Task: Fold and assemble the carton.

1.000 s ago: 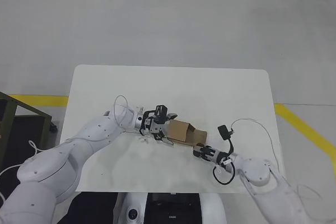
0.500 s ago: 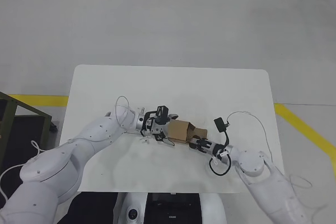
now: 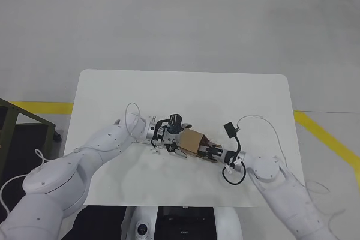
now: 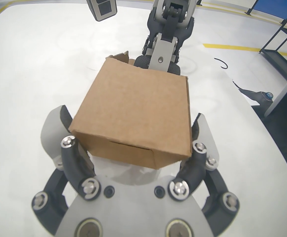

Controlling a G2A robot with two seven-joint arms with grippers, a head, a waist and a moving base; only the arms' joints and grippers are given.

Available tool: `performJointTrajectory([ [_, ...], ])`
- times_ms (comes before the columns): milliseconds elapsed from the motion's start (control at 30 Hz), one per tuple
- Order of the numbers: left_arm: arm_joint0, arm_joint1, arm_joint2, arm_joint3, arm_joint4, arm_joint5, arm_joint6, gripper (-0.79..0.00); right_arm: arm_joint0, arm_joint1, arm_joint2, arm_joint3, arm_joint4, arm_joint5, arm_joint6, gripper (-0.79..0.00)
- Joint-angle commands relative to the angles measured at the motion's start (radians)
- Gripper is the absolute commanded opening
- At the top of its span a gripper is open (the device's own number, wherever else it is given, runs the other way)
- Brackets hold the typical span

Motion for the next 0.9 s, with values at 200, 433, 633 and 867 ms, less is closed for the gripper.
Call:
performJointTrajectory([
  [200, -0.006, -0.006, 0.011, 0.006, -0.004, -0.004, -0.004, 0.0, 0.036, -0.011, -0.024, 0.064, 0.028, -0.031, 0.008, -0.785],
  [433, -0.008, -0.011, 0.019, 0.007, -0.006, -0.005, -0.005, 0.0, 0.054, -0.018, -0.04, 0.087, 0.037, -0.047, -0.002, -0.785],
  [633, -0.011, -0.012, 0.024, 0.014, -0.009, -0.003, -0.003, 0.0, 0.058, -0.021, -0.043, 0.099, 0.037, -0.057, -0.008, -0.785],
  [867, -0.012, -0.011, 0.024, 0.026, -0.024, 0.001, 0.001, 0.0, -0.018, -0.001, 0.022, 0.031, 0.024, -0.063, -0.02, -0.785],
])
